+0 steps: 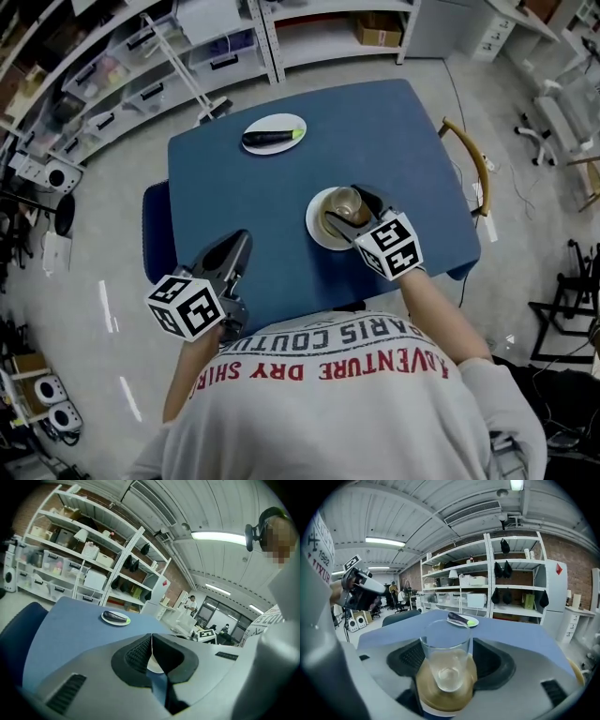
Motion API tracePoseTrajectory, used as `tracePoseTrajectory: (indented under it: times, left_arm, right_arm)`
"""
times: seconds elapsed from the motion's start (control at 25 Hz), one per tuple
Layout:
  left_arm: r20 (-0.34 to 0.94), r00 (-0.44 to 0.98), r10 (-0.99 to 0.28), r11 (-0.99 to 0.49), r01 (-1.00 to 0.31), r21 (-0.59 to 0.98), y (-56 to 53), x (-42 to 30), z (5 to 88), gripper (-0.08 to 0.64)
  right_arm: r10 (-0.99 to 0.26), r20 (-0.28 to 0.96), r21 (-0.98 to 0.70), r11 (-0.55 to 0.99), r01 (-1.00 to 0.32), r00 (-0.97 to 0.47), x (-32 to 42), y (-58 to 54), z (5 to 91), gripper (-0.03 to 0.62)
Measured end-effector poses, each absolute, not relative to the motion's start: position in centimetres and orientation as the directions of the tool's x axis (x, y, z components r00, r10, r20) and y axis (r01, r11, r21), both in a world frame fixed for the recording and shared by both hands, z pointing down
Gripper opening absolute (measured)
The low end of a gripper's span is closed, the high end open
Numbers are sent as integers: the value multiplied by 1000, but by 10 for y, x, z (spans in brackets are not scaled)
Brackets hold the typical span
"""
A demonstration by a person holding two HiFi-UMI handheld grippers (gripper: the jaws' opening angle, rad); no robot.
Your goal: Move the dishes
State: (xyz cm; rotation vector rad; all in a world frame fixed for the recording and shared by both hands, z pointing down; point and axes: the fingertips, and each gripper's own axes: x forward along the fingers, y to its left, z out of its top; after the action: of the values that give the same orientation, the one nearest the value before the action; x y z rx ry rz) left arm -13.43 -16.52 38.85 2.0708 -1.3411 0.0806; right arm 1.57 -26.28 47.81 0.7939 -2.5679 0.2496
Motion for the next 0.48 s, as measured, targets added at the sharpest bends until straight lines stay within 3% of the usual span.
tracePoseTrajectory:
  times: [0.48]
  left_arm:
    - [387,444,-808,-226,-840,493,-163,-141,391,29]
  right_arm:
    - [-483,464,-25,831,-556,-743,11,-262,479,287]
